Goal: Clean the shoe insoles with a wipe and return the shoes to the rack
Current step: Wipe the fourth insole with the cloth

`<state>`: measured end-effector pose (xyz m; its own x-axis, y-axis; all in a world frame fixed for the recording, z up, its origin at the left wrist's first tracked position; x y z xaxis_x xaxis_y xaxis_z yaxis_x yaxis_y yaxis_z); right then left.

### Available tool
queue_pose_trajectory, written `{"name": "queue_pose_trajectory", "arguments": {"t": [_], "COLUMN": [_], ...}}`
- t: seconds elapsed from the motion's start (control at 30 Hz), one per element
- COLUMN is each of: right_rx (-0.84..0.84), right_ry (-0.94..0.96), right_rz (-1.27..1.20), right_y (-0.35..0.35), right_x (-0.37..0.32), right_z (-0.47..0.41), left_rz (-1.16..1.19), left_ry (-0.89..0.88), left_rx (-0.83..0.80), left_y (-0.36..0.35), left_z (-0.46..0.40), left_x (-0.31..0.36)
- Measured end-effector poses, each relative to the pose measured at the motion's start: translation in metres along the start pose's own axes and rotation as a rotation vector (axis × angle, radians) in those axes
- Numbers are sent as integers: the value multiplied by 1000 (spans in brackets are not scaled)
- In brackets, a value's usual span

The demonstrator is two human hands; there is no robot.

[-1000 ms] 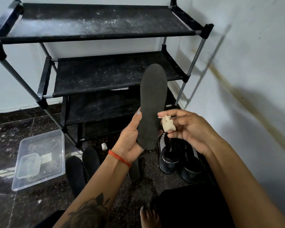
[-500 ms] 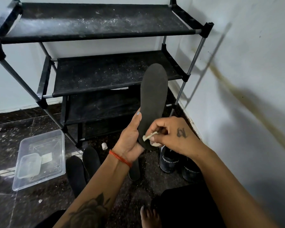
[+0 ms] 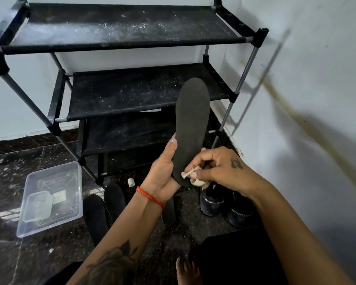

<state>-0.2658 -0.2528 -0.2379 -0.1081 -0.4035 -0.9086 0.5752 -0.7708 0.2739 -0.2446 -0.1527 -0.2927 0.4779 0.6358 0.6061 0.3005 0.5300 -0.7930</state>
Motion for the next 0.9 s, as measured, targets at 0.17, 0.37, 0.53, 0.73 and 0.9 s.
{"name": "queue_pose_trajectory", "arguments": {"t": [0.17,0.37,0.53,0.73,0.9], "right_rx": [-262,112,-52,-262,255], "right_ry": [-60,19,-18,-26,93], "right_rz": [-81,-189,-58,-162,-195], "right_y": [-15,18,-4,-14,23], "right_x": [-2,3,2,0,2], "right_z": [6,5,-2,6,4], "left_rz": [35,-28,-10,24,-14], "left_ry": [-4,-26,-6,0,-16], "left_rx": [20,24,9,7,4], "left_y": [0,1,1,-2,-3], "left_z": [0,-2,-1,-1,-2], "left_x": [0,2,0,-1,0]}}
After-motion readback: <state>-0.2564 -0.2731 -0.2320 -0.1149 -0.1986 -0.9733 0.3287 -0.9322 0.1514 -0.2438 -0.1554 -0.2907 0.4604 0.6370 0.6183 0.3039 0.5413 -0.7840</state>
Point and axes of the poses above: each hand's wrist, its own z-axis away from the middle knuckle, its own y-axis out of the back of the hand, x = y × z, the point moved 6 cm from there along -z, towards the middle knuckle, and after that the axes turned 14 degrees about -x, right-handed, at the moved point
